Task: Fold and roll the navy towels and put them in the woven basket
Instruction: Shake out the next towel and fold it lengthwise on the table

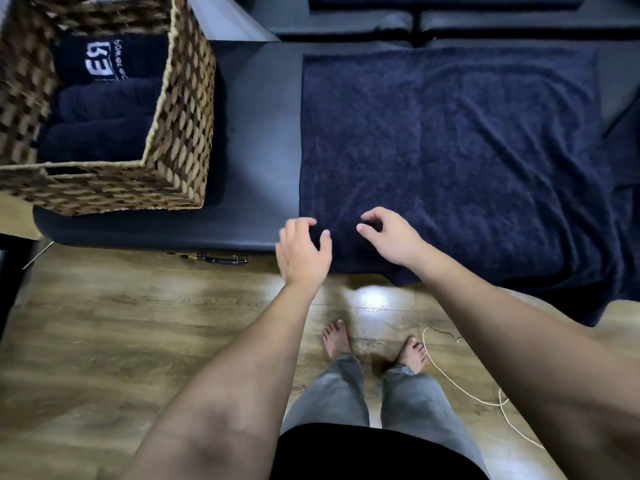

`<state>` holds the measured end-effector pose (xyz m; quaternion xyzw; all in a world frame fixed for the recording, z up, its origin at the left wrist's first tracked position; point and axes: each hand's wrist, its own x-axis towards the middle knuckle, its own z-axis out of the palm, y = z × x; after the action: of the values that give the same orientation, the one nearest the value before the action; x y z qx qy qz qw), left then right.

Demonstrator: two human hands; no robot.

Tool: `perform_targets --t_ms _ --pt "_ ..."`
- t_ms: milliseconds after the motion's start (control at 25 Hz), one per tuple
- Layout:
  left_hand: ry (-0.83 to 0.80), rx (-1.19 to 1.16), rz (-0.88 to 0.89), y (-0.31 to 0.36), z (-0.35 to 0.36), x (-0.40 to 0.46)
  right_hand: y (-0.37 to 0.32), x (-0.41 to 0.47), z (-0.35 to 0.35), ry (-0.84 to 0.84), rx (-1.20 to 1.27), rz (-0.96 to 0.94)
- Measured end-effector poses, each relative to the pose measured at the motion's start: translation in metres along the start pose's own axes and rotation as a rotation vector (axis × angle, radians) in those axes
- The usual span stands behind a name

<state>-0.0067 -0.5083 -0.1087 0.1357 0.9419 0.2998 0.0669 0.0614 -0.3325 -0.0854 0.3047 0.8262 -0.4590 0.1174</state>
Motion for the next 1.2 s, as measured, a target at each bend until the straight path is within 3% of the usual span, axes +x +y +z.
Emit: perform_targets --t_ms 240,480,720,1000,1200 --pt "-0.363 0.179 0.286 0.055 0.011 0.025 0.026 -0.020 -0.043 0.219 -0.053 0.125" --pt "-0.522 0.281 0.477 0.122 0.045 0.021 0.087 -0.056 -0.104 0.423 0.025 0.331" --pt "-0.688 0.236 0.618 0.209 0.090 0.002 0.148 -0.096 -0.172 0.582 0.153 0.442" --pt "-0.753 0.201 0.658 0.304 0.159 -0.002 0.212 -0.077 -0.259 0.610 0.216 0.398" --pt "-0.777 0.155 0.489 0.376 0.222 0.021 0.235 -0.005 -0.342 0.505 0.283 0.365"
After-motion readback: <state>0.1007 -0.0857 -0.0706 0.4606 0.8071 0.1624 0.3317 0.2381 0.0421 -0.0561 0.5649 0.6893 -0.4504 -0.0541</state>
